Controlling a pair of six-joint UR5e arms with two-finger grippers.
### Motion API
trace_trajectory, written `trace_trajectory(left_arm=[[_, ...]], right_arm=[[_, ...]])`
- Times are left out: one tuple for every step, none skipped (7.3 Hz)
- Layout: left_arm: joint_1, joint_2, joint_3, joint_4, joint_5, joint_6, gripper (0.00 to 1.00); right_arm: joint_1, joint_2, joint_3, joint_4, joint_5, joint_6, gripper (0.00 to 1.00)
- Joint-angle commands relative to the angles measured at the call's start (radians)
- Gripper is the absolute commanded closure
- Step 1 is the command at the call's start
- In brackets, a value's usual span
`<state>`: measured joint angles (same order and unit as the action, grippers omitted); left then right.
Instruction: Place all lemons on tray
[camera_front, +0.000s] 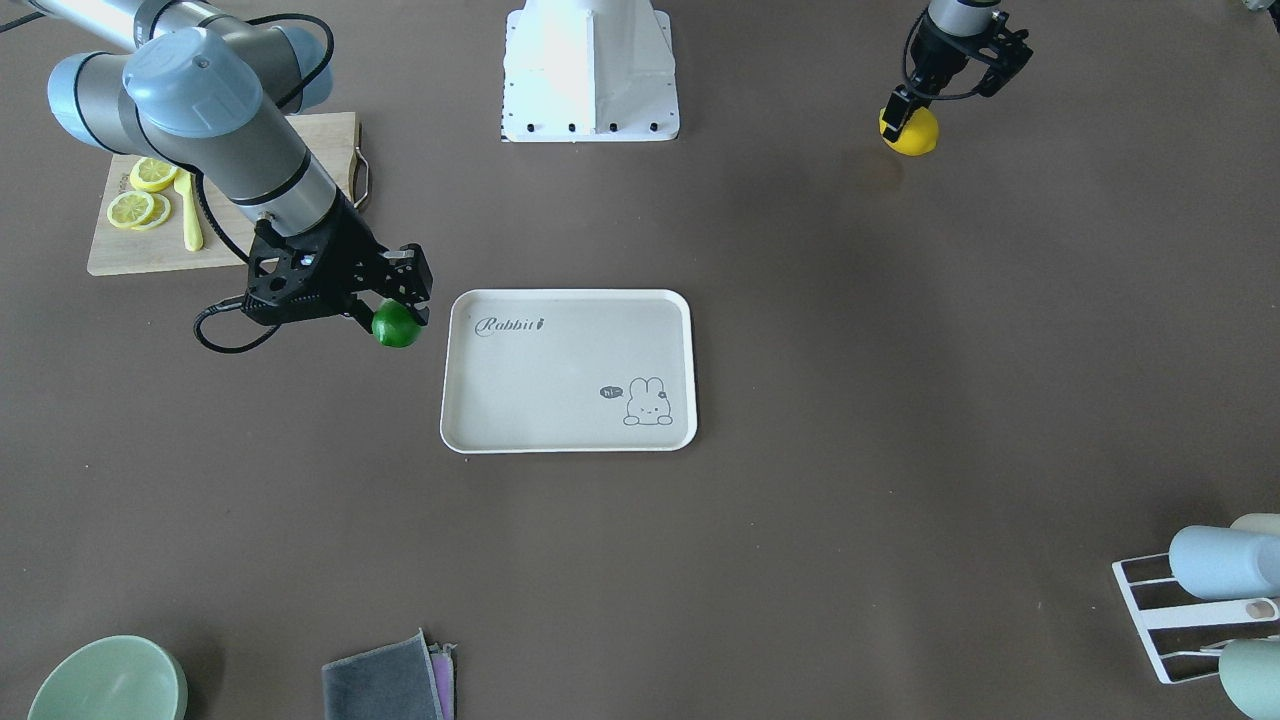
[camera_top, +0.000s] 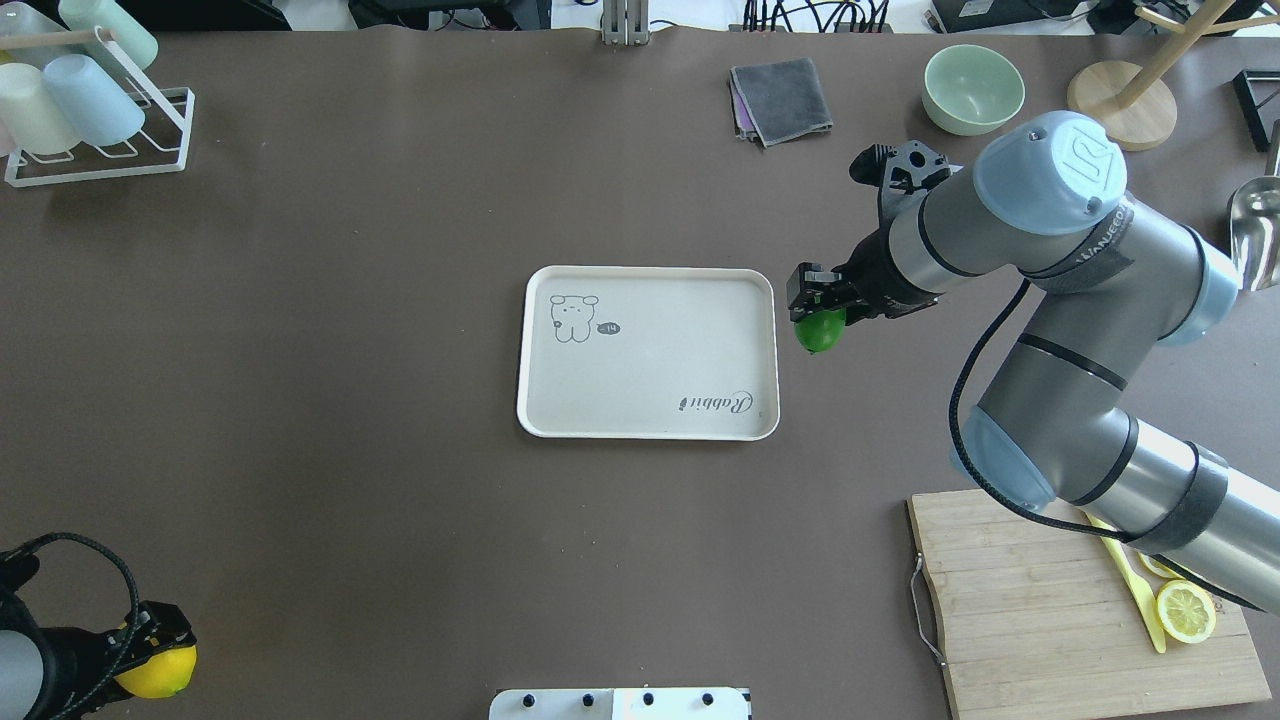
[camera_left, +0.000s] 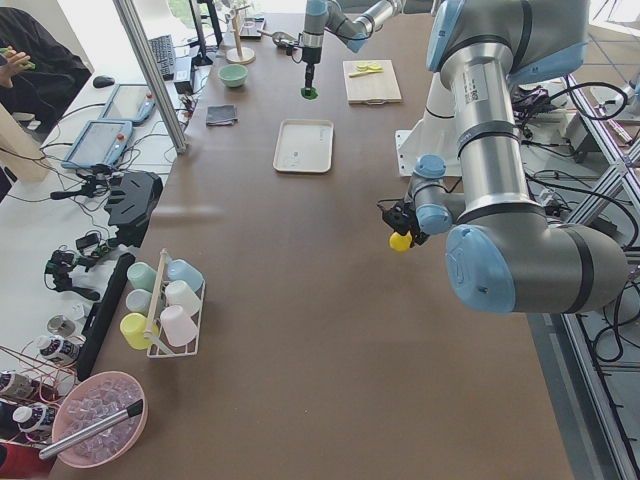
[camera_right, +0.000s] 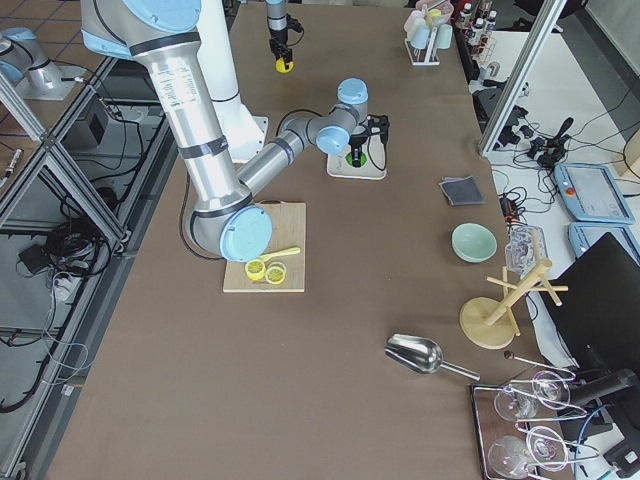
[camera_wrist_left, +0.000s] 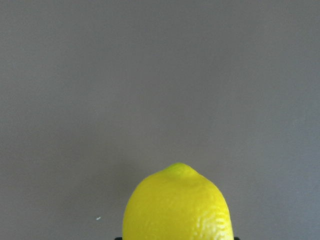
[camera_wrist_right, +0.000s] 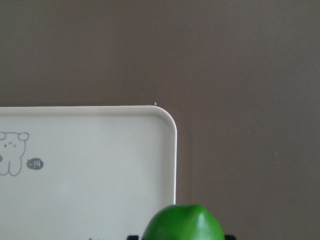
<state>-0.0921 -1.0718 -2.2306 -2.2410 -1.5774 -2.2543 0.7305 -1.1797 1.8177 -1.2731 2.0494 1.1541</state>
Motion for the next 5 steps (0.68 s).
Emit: trace_trajectory(left_arm=[[-0.22,-0.058,-0.023,0.007,-0.134,0.196,1.0],[-0.315,-0.113,0.0,0.006,-0.241,0.284,1.0],[-0.433,-0.257,0.05,0.024,-0.344,0.344,1.0],[-0.498,-0.395,0.127,0.059,-0.393,0.372,1.0],[-0.506,-0.528,0.217,0.064,-0.388,0.439,1.0]], right_arm=[[0.0,0.009,0.002,-0.002,0.002,0.013,1.0],[0.0,0.009,0.002,-0.002,0.002,0.013,1.0],[0.003,0.008,0.003,-0.002,0.006,0.013,1.0],[0.003,0.008,0.002,-0.002,0.006,0.013,1.0],[0.004,0.008,-0.003,-0.005,0.003,0.013,1.0]])
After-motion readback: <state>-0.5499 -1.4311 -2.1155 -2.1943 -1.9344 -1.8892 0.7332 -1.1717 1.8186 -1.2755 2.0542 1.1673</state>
